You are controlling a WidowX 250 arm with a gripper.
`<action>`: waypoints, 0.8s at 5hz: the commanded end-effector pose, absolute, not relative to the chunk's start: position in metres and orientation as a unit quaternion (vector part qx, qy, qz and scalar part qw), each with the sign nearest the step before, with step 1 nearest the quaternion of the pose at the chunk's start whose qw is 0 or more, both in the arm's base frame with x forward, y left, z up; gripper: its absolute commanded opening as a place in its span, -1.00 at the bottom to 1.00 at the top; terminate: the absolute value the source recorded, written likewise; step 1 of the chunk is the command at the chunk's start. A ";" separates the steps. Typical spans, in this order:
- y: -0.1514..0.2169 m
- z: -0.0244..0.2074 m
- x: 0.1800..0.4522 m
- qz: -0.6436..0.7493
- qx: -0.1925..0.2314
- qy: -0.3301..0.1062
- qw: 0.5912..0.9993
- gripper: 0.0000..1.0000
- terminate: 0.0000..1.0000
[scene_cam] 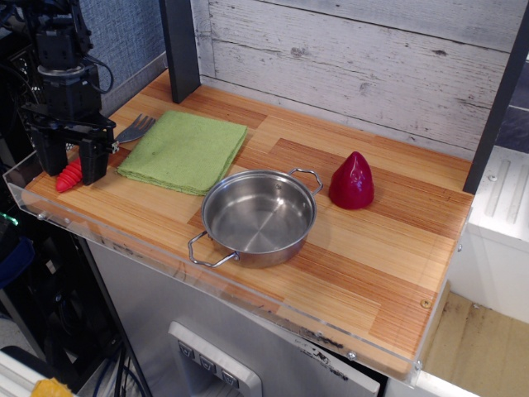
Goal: Put the red fork on the green cloth
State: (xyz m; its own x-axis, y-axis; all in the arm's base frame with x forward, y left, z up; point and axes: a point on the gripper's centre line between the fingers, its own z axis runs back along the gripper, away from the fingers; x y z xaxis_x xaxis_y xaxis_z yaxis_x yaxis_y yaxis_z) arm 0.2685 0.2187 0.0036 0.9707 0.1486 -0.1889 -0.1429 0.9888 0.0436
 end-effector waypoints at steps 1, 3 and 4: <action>0.214 0.013 0.265 0.064 0.021 0.087 0.994 -1.00 -1.00; 0.202 0.102 0.250 0.111 0.093 -0.042 0.989 -1.00 -1.00; 0.182 0.119 0.264 0.115 0.102 -0.058 0.986 -1.00 -1.00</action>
State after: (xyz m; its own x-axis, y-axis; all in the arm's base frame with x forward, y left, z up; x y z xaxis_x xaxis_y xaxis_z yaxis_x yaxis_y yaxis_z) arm 0.2655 0.1803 0.0956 0.9725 0.2227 0.0686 -0.2311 0.9596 0.1604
